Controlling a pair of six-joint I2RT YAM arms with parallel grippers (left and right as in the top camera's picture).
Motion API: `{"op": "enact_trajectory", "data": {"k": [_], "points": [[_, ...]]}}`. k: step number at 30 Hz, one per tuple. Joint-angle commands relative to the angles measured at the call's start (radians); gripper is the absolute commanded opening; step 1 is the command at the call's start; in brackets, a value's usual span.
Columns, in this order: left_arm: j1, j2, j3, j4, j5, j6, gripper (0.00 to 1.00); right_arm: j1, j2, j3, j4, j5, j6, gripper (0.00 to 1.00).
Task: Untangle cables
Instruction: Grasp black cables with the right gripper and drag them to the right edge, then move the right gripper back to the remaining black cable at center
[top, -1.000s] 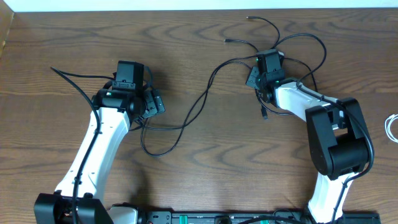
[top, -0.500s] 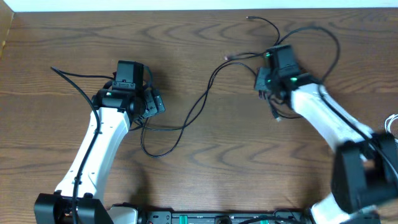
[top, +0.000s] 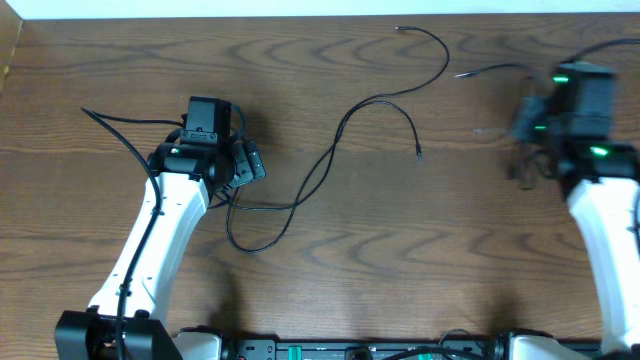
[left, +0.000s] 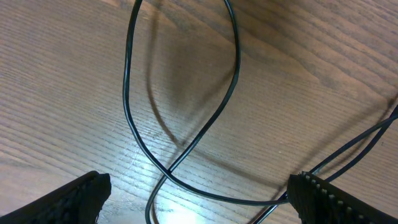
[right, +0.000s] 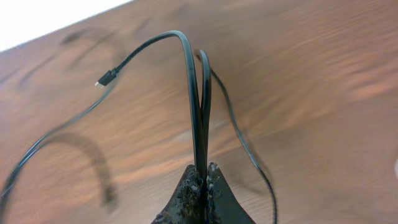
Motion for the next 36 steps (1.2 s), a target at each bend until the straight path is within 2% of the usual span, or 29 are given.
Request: {"op": "enact_trajectory", "data": {"k": [1, 5, 13, 36], "points": [[0.002, 0.006, 0.016, 0.000, -0.004, -0.013, 0.96, -0.129, -0.047, 0.007, 0.011, 0.081, -0.079, 0.01], [0.002, 0.006, 0.016, 0.000, -0.005, -0.013, 0.96, -0.305, -0.049, 0.007, 0.030, 0.091, -0.082, 0.01], [0.002, 0.006, 0.016, -0.001, -0.004, -0.013, 0.96, -0.490, -0.039, 0.007, 0.101, 0.171, -0.130, 0.01], [0.001, 0.006, 0.016, -0.016, -0.004, -0.013, 0.96, -0.669, 0.290, 0.007, 0.196, 0.184, -0.119, 0.01]]}}
